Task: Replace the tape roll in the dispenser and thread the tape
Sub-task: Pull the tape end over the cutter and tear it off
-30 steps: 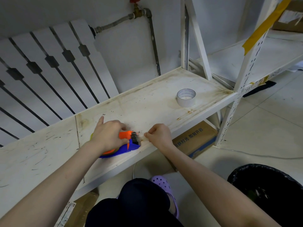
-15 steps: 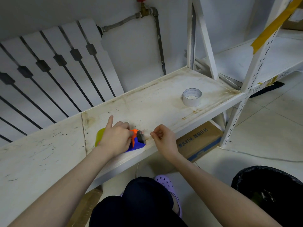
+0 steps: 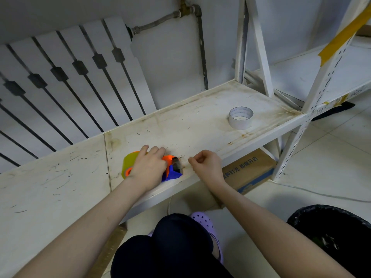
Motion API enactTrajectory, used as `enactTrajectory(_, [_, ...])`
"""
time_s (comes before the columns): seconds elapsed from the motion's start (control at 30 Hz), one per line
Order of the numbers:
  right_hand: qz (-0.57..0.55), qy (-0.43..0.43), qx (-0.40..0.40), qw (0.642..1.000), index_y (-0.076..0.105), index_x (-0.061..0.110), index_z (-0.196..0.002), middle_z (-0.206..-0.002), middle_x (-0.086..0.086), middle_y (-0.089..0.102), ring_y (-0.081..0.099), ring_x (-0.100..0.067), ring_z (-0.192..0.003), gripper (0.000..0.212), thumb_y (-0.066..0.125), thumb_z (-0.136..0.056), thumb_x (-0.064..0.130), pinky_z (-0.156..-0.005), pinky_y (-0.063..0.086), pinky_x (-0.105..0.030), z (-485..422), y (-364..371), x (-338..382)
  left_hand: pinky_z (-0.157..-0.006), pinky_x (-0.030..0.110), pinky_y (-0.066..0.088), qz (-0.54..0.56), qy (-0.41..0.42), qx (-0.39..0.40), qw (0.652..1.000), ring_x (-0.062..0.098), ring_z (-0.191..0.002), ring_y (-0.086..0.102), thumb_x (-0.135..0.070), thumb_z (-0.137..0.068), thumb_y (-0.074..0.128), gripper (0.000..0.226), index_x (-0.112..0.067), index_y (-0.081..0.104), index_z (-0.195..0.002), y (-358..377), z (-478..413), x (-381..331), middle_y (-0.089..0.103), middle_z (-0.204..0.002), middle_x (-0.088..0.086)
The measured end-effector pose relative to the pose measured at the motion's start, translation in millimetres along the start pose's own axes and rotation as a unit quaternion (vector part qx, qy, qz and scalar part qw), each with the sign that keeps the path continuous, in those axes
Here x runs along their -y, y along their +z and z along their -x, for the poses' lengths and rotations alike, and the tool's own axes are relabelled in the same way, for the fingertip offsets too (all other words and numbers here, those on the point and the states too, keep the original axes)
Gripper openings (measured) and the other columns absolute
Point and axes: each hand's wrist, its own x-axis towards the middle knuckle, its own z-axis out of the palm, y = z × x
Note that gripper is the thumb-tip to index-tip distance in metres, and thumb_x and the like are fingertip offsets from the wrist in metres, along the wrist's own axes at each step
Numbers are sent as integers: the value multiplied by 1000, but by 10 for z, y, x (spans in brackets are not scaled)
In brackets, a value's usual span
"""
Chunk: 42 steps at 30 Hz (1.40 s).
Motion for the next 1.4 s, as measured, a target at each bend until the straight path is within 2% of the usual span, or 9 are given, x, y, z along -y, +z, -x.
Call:
enactTrajectory(0.07, [-6, 11, -16, 1000, 59, 16, -66, -71, -8, 67, 66, -25, -70, 15, 65, -80, 20, -67, 57, -40, -60, 2, 59, -99, 42, 31, 0, -15, -16, 1000, 26, -106, 49, -23, -88, 47, 23, -18, 65, -101, 23, 5, 7, 53, -109, 4])
enactTrajectory(0.23, [-4, 24, -31, 999, 58, 16, -65, -70, -11, 67, 66, -26, -70, 18, 65, -81, 20, -66, 54, -37, -104, 27, 82, -83, 38, 34, 1, -40, -31, 999, 26, -100, 51, -24, -89, 47, 20, -17, 65, -96, 40, 2, -2, 55, -103, 4])
enactTrajectory(0.43, [30, 60, -15, 998, 63, 8, -73, -74, -13, 68, 66, -25, -72, 12, 65, -80, 18, -63, 51, -29, -197, 74, 119, -94, 37, 32, 47, -84, 3, 995, 23, -105, 53, -23, -85, 49, 24, -18, 62, -104, -64, -43, -18, 55, -108, 3])
enactTrajectory(0.53, [53, 51, -3, 997, 61, 10, -82, -79, -7, 65, 63, -21, -72, 10, 63, -80, 19, -59, 48, -25, -233, 56, 161, -103, 40, 31, 143, -120, -8, 982, 25, -108, 55, -23, -78, 53, 38, -18, 56, -116, -165, -96, -5, 56, -115, 4])
enactTrajectory(0.63, [76, 47, 14, 996, 57, 15, -89, -81, 2, 60, 55, -11, -72, 20, 66, -79, 30, -54, 38, -20, -215, 44, 178, -109, 48, 26, 210, -131, 21, 969, 26, -112, 55, -41, -75, 57, 52, -18, 52, -122, -231, -243, -37, 58, -118, 4])
enactTrajectory(0.8, [54, 49, 18, 997, 56, 16, -90, -83, 0, 62, 62, -17, -76, 14, 61, -88, 29, -63, 47, -26, -233, 42, 159, -100, 50, 35, 204, -111, 124, 965, 20, -81, 55, -61, -63, 65, 42, -23, 51, -76, -191, -452, -125, 55, -74, -7])
enactTrajectory(0.9, [17, 71, 22, 997, 62, 10, -89, -80, -6, 67, 65, -17, -66, 17, 57, -92, 26, -73, 58, -33, -235, -50, 164, -89, 41, 41, 222, -112, 104, 963, 18, -79, 54, -59, -59, 70, 43, -22, 61, -79, -228, -465, -103, 59, -77, -7])
enactTrajectory(1.03, [-22, 34, 10, 999, 67, 4, -89, -74, -6, 68, 65, -15, -59, 19, 61, -89, 22, -72, 61, -40, -173, -211, 258, -74, 34, 49, 278, -104, 30, 955, 17, -86, 59, -60, -56, 71, 52, -26, 65, -95, -285, -337, -34, 65, -92, -6])
enactTrajectory(1.4, [-4, -118, 17, 993, 73, 11, -87, -66, 2, 69, 68, -14, -59, 13, 64, -86, 21, -71, 60, -39, 99, -435, 957, -77, 25, 46, 366, -103, -89, 921, 12, -94, 52, -48, -57, 78, 61, -25, 55, -108, -488, 78, 126, 58, -105, -8])
